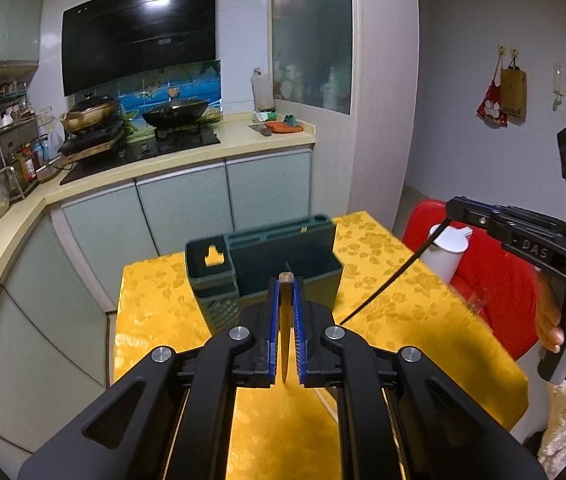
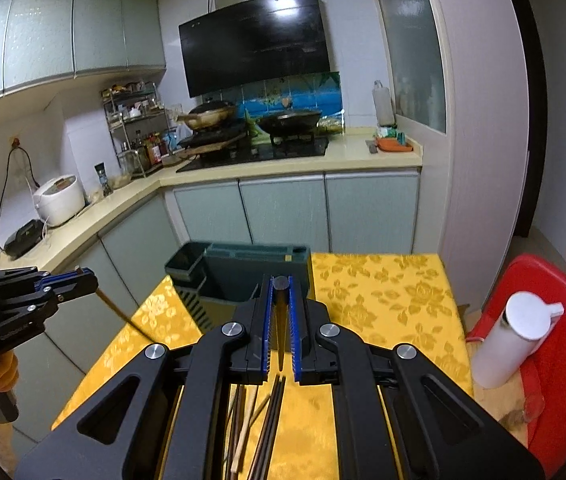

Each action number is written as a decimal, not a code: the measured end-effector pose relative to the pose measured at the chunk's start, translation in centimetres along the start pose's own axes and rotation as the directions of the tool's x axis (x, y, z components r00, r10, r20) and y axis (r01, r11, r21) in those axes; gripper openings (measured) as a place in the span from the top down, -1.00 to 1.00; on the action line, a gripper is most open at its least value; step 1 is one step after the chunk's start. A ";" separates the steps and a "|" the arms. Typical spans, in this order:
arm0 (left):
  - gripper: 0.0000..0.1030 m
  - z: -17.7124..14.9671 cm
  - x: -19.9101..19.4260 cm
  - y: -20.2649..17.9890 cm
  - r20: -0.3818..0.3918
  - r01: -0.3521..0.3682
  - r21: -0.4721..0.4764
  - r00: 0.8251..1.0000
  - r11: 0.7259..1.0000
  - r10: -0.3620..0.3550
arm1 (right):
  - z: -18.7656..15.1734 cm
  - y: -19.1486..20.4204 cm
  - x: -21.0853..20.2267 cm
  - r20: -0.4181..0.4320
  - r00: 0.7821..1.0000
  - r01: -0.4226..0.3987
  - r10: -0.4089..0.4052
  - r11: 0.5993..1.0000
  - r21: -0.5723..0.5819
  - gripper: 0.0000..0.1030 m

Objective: Organize utensils
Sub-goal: 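Lift both held chopsticks and lower them into the green utensil holder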

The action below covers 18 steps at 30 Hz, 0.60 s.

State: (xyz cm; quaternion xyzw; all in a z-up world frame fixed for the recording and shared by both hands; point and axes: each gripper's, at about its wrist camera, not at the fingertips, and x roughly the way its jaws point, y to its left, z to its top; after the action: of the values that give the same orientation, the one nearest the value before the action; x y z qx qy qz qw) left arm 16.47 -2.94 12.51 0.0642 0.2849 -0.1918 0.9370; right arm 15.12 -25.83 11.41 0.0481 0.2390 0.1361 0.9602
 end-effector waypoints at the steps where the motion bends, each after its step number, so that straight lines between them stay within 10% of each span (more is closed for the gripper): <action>1: 0.88 0.5 -0.3 0.0 0.004 0.002 0.002 1.000 1.000 -0.002 | 0.5 0.0 -0.2 0.009 1.000 0.002 -0.002 1.000 -0.003 0.84; 18: 0.88 11.1 0.1 -0.6 0.146 -0.099 -0.014 0.984 0.995 0.100 | 7.6 1.3 1.7 0.063 0.995 0.075 -0.073 0.997 -0.036 0.84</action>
State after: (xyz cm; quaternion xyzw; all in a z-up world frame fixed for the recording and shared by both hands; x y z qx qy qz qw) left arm 21.96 -6.10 21.62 0.0608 0.2122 -0.1478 0.9641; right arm 19.80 -24.34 17.57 0.0252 0.2082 0.1033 0.9723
